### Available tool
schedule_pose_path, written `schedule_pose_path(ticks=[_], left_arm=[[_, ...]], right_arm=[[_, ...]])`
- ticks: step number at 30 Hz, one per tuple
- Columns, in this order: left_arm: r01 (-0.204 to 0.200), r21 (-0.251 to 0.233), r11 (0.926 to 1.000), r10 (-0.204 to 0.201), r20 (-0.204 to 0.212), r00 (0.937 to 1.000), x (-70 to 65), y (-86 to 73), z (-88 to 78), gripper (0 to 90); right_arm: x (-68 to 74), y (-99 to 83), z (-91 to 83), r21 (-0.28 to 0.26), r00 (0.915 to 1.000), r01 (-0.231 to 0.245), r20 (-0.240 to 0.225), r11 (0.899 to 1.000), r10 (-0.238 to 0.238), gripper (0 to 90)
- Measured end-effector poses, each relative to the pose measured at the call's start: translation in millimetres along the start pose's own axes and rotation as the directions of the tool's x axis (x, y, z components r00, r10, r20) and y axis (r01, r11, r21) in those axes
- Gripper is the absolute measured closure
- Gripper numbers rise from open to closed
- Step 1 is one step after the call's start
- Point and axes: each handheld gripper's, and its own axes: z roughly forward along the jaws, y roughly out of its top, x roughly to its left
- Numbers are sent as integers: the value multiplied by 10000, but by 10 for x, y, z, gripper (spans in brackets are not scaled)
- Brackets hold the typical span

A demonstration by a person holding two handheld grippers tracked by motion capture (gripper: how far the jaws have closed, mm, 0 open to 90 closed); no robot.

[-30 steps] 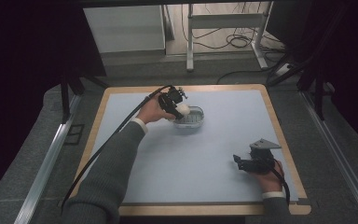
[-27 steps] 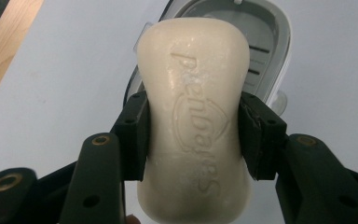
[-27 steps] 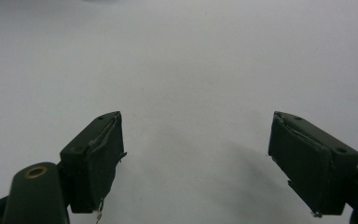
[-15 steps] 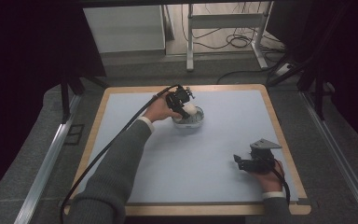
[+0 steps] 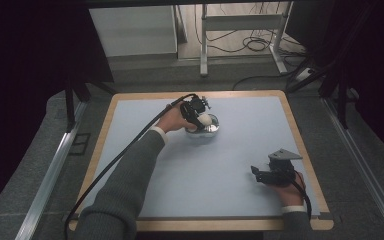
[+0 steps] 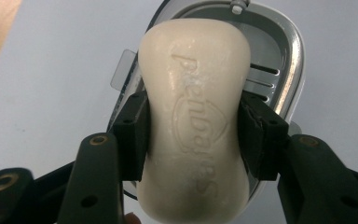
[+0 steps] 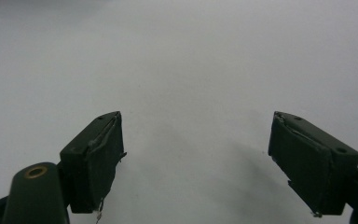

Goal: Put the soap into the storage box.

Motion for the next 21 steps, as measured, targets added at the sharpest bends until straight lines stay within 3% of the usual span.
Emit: schedule_pose_path(ticks=[6,13,21], left_arm=[[59,-512,9987,-56,64,10000,0,3,-113,430],[99,-695,9975,-96,45,9999,9,-27,-213,402],[376,-1302,9908,-340,295,9990,-67,-149,-383,391]], right_arm=[[-3,-6,5,-2,10000,1,3,10000,-1,177],[-7,-6,-2,-22,10000,-5,8,10000,5,177],[-24,-27,-7,-46,9999,-101,11,9999,101,177]])
